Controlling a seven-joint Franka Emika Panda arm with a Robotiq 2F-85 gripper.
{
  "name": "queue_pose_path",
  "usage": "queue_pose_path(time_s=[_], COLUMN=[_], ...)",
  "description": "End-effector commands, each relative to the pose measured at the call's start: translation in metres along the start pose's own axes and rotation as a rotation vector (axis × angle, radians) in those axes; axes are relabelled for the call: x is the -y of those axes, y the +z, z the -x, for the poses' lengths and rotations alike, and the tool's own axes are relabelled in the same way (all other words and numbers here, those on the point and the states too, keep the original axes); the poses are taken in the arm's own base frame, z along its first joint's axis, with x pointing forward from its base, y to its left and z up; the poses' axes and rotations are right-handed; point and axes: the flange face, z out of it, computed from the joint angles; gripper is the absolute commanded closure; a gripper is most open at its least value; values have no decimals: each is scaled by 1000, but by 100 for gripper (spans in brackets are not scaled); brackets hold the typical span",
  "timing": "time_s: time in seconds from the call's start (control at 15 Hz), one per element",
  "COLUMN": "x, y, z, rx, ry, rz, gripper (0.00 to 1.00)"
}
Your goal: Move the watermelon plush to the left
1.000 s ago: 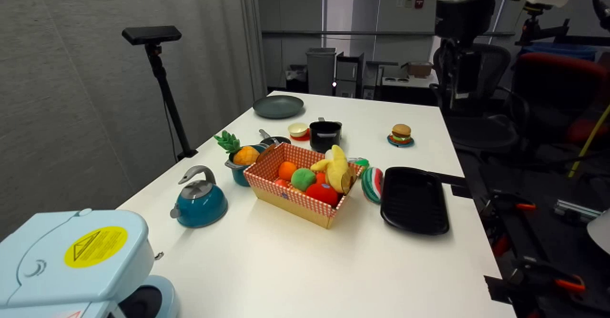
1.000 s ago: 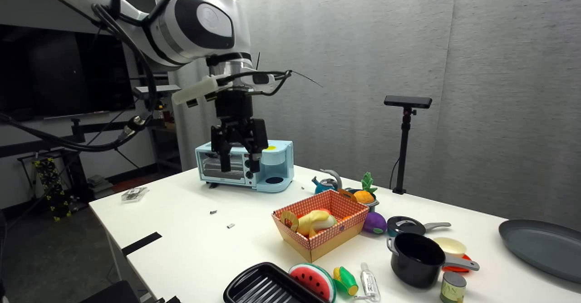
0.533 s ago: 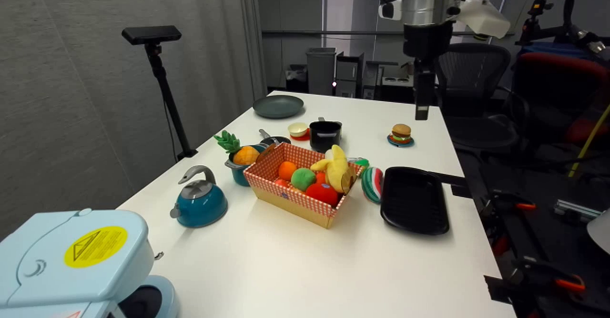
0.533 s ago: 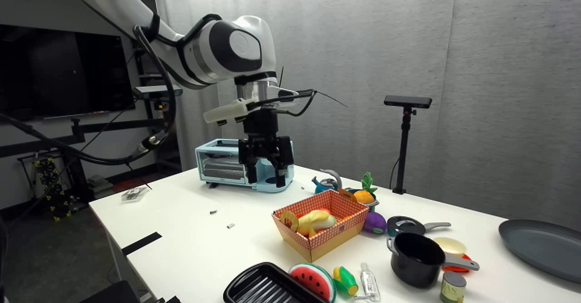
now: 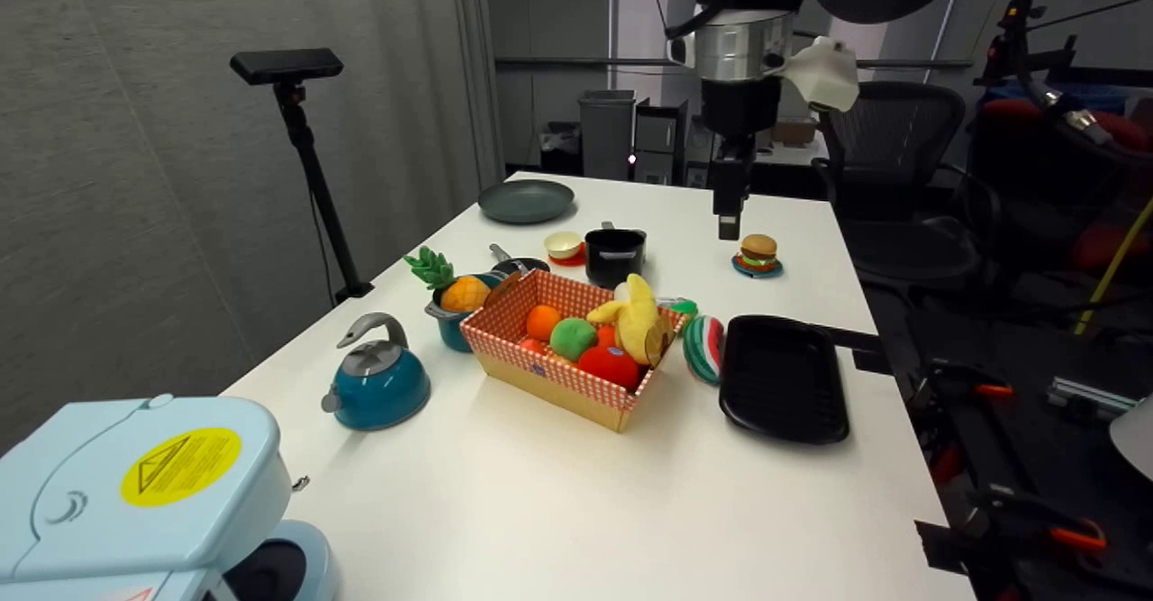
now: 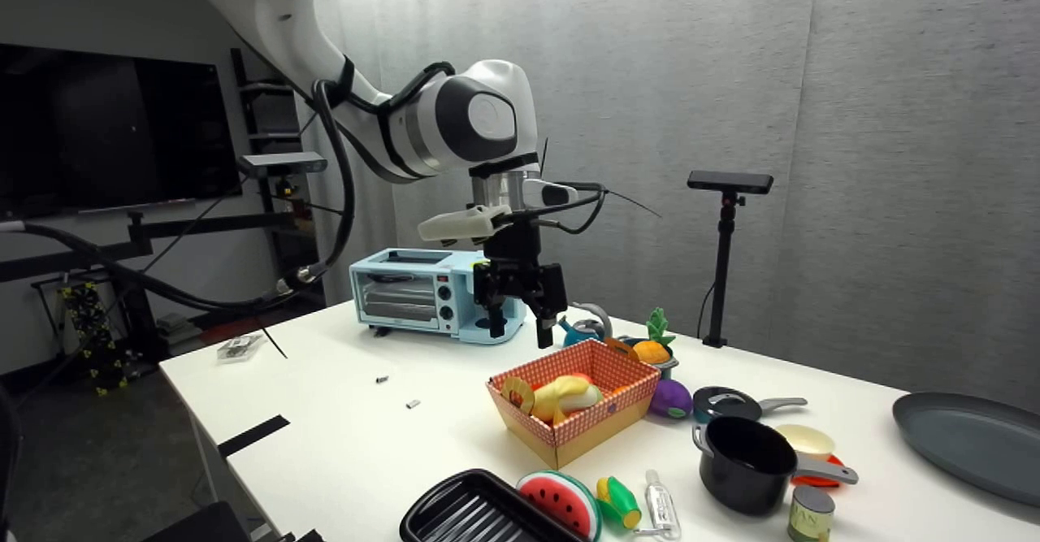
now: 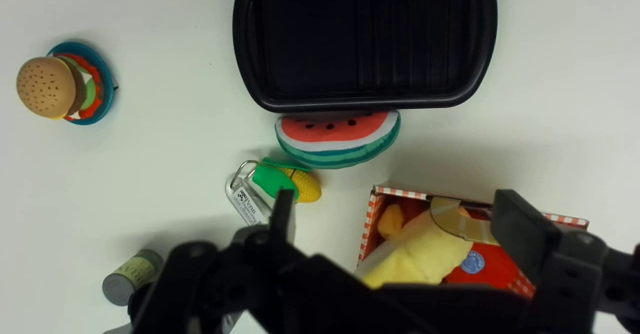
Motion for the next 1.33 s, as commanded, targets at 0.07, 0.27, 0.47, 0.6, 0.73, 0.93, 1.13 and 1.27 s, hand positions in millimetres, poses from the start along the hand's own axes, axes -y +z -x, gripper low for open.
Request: queue_pose_path(time_s=[0.07,0.27,0.47,0.6,0.73,0.93,1.13,1.27], x=[-14,-23,-24,-22,-19,-17,-16,-15], y=[13,23,35,45,53,63,69,72], z=[-32,-43,-43,-40,-39,-36,-33,-31], rx=[-11,1,16,36,52,66,70,42], ry=[69,105,119,120,122,131,138,137], rz=[-2,-14,-18,-17,-17,-24,-37,-44], gripper=[0,0,0,0,0,0,0,0])
